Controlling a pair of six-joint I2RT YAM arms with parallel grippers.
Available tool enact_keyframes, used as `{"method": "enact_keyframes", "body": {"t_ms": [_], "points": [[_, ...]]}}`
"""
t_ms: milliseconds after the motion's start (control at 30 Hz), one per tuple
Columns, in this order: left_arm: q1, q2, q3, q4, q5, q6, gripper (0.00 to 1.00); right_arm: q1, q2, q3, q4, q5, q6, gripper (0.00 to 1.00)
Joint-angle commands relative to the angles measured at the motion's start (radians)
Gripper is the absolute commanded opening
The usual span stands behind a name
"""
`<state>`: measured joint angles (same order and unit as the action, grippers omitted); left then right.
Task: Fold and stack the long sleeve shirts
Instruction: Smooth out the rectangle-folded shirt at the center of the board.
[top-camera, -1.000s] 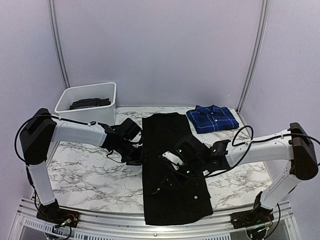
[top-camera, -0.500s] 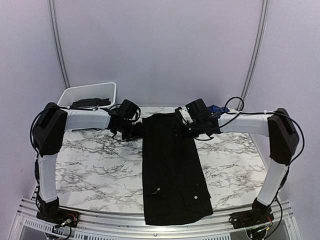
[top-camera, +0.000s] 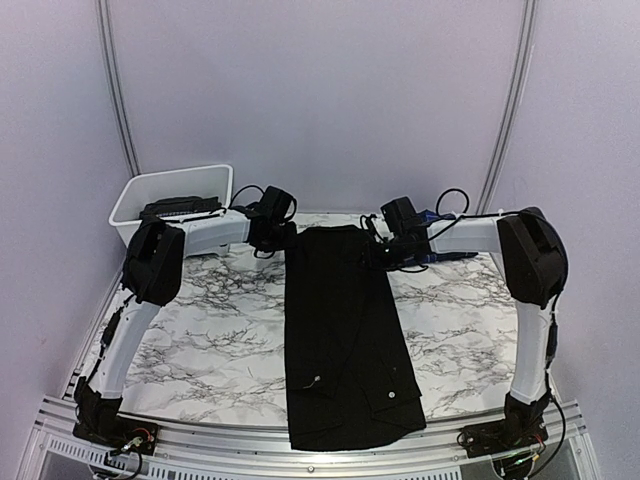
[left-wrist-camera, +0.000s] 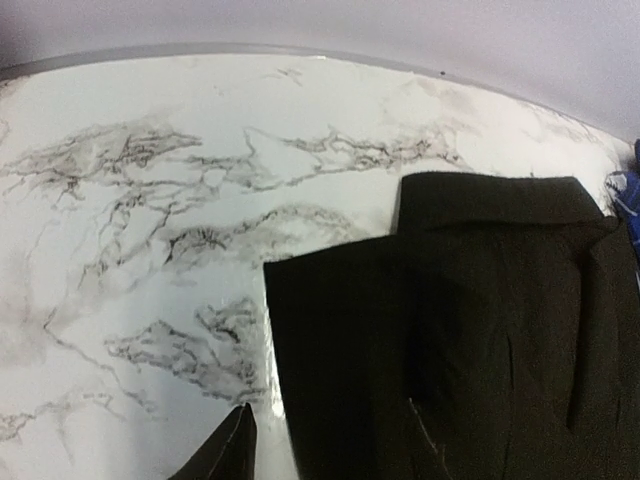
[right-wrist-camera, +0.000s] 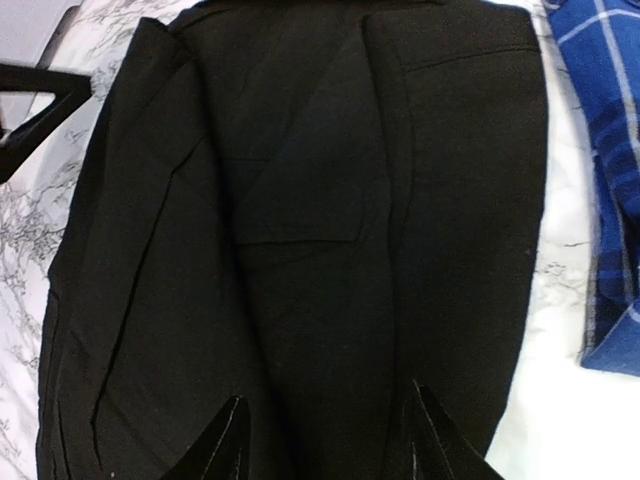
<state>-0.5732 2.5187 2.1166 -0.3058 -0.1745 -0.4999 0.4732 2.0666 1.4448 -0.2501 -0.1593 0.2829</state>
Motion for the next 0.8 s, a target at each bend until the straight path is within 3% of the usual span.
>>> {"method": "enact_keyframes", "body": {"t_ms": [0, 467, 600, 767], "points": [[0.010, 0.097, 0.140, -0.047, -0.070, 0.036, 0.52, 0.008, 0.009, 0.037, 0.000, -0.059, -0.014, 0.45], [0.035, 0.209, 0.256, -0.015, 0.029, -0.044, 0.43, 0.021, 0.099, 0.097, -0.022, -0.128, -0.028, 0.45], [0.035, 0.213, 0.256, 0.010, 0.049, -0.062, 0.29, 0.035, 0.100, 0.100, -0.029, -0.130, -0.027, 0.41], [0.035, 0.197, 0.244, 0.045, 0.058, -0.066, 0.11, 0.052, 0.088, 0.099, -0.035, -0.127, -0.026, 0.28]]}}
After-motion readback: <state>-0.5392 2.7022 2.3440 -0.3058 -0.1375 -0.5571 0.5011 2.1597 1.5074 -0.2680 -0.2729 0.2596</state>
